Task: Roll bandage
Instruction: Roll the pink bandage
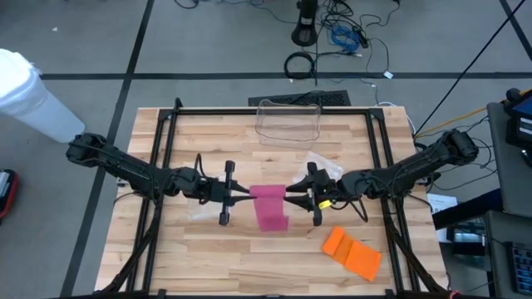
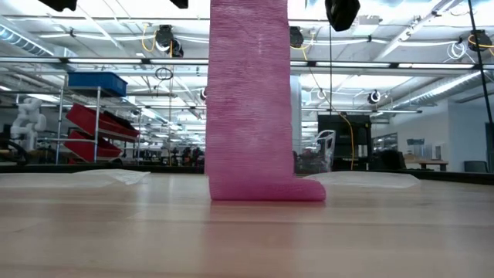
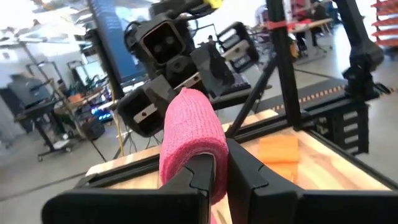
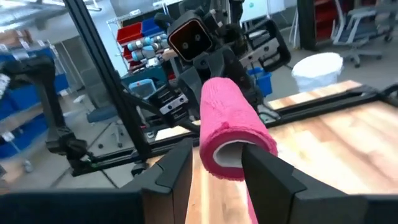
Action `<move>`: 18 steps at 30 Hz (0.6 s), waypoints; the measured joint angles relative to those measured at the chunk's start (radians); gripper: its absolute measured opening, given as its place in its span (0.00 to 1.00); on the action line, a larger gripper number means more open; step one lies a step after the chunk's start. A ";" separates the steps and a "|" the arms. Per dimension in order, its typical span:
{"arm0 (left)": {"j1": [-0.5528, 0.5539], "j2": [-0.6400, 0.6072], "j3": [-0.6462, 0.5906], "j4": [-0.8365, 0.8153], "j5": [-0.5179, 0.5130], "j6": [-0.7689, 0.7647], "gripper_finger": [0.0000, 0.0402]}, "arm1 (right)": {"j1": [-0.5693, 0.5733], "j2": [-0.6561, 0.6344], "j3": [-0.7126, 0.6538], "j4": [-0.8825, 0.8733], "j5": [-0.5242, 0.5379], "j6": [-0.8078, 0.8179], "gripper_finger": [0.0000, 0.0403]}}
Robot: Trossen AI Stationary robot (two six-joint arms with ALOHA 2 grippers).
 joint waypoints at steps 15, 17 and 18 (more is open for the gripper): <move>0.013 0.000 0.003 0.014 -0.012 -0.161 0.06 | -0.020 0.001 -0.002 -0.008 0.030 -0.348 0.31; 0.013 0.000 0.003 0.014 -0.007 -0.162 0.06 | -0.020 0.001 -0.002 -0.008 0.030 -0.360 0.31; 0.013 0.000 0.003 0.014 -0.006 -0.162 0.06 | -0.020 0.001 -0.002 -0.008 0.030 -0.367 0.31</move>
